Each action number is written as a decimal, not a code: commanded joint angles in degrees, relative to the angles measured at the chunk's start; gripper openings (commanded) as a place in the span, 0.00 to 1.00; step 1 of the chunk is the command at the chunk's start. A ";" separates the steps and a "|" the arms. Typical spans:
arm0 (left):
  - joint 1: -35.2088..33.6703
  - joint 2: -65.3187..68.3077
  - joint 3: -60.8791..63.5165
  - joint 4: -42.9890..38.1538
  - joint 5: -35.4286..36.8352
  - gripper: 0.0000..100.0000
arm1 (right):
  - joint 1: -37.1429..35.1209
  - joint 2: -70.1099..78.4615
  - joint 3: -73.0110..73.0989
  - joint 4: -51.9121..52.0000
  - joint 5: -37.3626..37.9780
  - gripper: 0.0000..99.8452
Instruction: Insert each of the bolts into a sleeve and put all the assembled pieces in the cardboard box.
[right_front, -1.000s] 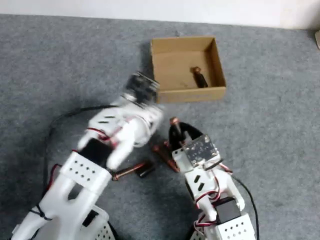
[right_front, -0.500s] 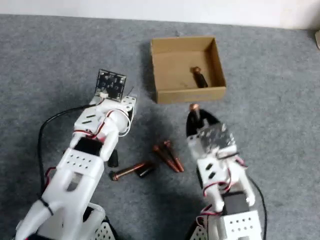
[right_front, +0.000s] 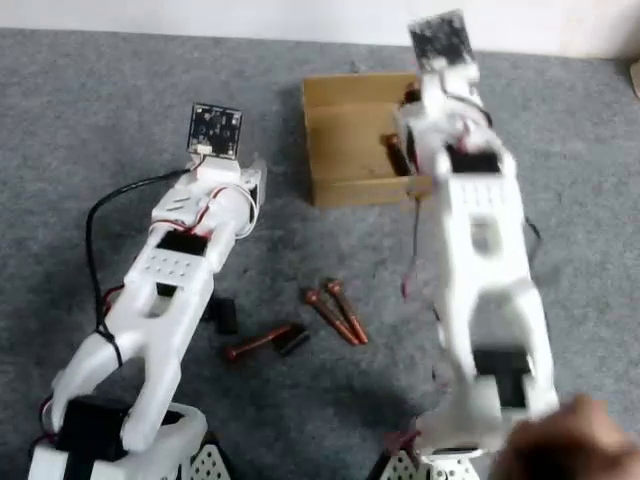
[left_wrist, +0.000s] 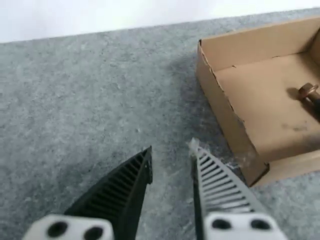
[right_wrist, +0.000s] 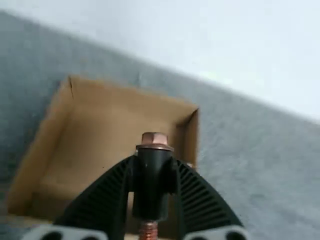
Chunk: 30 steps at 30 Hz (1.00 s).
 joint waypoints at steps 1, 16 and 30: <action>-0.57 -0.13 -3.03 -1.23 0.18 0.13 | 0.84 28.35 -33.27 9.54 0.53 0.00; -0.31 -0.22 -3.03 -1.23 0.09 0.13 | 4.18 76.18 -103.25 32.92 0.26 0.01; -0.31 -0.13 -3.03 -1.23 0.00 0.13 | 3.82 67.38 -102.90 48.40 0.18 0.38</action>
